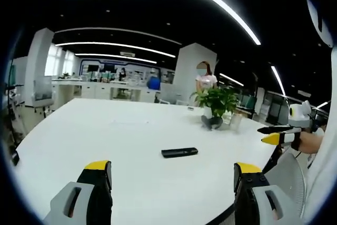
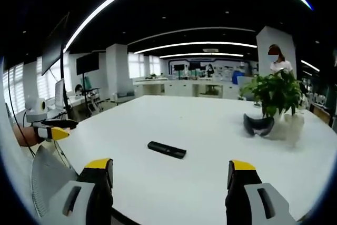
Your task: Press the specified remote control buttons in sequence, fully releasing each button before pressing the next.
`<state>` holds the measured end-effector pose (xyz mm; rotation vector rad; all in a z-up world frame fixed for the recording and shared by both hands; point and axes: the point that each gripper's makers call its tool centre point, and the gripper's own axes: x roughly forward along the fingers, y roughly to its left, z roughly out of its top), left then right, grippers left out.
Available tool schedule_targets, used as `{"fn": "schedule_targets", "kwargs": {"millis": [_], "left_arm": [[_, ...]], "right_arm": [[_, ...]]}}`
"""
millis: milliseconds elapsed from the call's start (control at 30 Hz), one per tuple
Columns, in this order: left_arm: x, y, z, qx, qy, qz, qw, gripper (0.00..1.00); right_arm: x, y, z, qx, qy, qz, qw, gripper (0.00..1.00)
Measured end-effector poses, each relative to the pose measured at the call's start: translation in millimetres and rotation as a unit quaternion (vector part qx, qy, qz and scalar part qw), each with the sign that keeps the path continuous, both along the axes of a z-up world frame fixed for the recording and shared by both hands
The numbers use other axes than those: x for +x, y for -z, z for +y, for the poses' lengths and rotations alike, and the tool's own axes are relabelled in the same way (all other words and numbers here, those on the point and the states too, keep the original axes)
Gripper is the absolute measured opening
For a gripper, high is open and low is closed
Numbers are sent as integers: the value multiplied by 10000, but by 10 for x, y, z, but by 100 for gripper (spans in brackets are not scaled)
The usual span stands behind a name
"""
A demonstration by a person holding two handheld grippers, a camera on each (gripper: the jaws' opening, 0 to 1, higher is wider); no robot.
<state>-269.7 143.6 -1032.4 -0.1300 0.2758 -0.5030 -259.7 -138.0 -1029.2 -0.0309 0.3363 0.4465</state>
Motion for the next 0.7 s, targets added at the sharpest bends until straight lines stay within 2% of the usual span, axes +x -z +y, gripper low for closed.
{"fn": "schedule_targets", "kwargs": {"millis": [300, 700], "left_arm": [[95, 21, -60, 30, 98, 72, 9999, 99], [307, 130, -200, 51, 448, 209, 9988, 99]], "right_arm": [[61, -23, -57, -64, 26, 9, 10000, 89], [1, 77, -189, -83, 343, 180, 9992, 87]]}}
